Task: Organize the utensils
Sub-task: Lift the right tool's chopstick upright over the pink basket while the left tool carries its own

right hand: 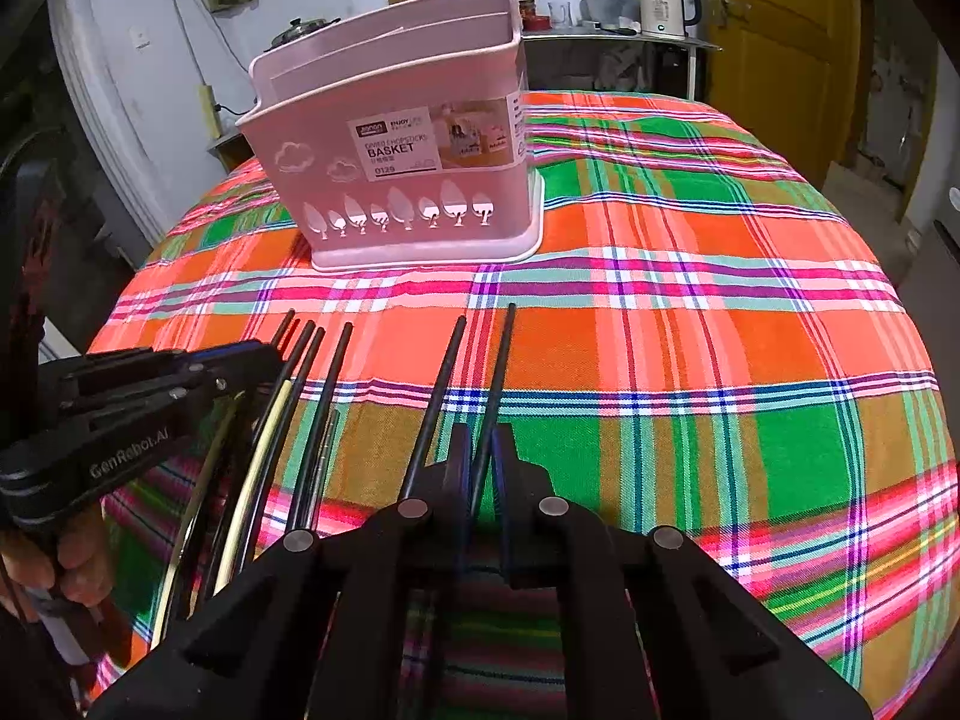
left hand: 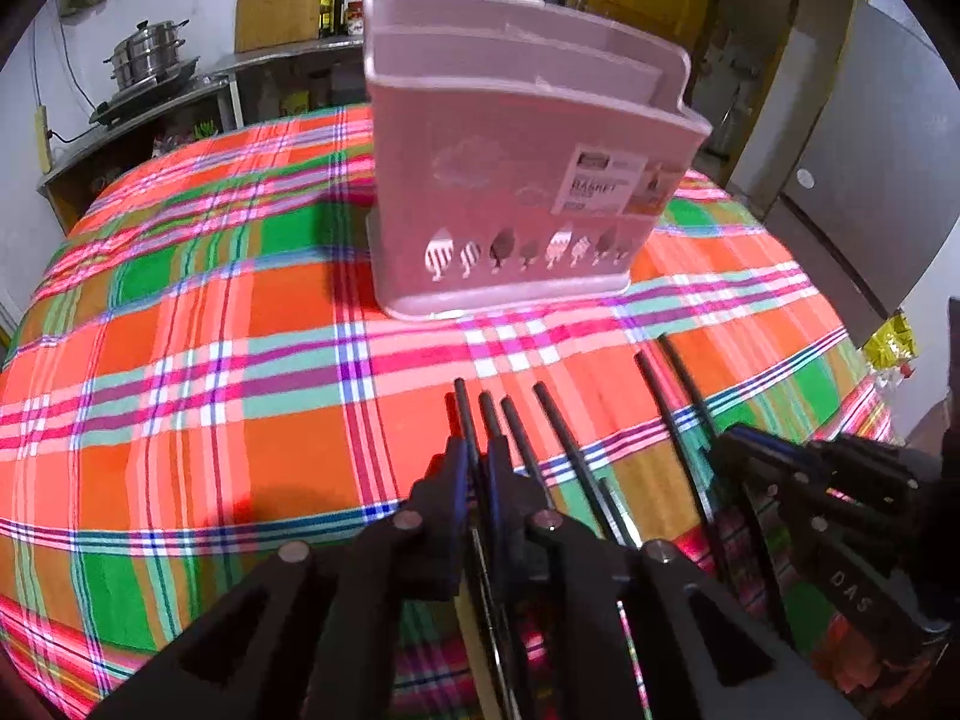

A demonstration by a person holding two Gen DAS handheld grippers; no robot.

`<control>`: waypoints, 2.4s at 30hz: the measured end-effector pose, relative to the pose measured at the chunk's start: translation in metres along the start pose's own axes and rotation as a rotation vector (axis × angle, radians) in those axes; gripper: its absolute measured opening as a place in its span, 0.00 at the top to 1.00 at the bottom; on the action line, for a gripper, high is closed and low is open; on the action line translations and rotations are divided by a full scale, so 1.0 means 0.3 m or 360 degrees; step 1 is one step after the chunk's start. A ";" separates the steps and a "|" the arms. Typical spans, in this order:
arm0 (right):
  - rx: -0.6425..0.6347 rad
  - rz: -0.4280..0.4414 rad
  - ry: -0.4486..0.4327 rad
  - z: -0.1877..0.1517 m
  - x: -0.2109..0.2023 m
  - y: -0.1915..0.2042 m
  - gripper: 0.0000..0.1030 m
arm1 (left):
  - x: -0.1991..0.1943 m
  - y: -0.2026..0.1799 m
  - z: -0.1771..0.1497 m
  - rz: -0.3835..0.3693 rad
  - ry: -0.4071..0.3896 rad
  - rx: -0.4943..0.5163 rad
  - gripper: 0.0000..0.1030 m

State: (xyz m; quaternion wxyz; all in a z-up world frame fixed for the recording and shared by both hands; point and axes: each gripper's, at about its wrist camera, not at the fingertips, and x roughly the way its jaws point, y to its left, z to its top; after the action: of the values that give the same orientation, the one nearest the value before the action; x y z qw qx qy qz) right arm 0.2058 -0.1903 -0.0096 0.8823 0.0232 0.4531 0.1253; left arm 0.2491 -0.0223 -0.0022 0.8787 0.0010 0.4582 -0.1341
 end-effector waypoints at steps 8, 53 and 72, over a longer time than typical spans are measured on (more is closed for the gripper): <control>-0.0002 0.0050 -0.0088 0.021 -0.079 0.004 0.95 | -0.164 -0.007 0.047 -0.0069 -0.0150 0.0001 0.94; -0.0080 0.0230 -0.0710 0.325 -0.494 0.062 0.95 | -0.627 -0.050 0.347 -0.0128 -0.0648 0.0073 0.96; -0.0049 0.0260 -0.0859 0.557 -0.455 0.125 0.95 | -0.654 0.029 0.566 -0.0123 -0.0826 -0.0016 0.96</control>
State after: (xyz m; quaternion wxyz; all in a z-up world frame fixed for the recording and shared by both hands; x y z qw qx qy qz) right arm 0.2568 -0.1748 0.2028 0.9583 0.0786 0.1964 0.1922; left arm 0.2810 0.0111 0.2531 0.9610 -0.0554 0.2178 -0.1611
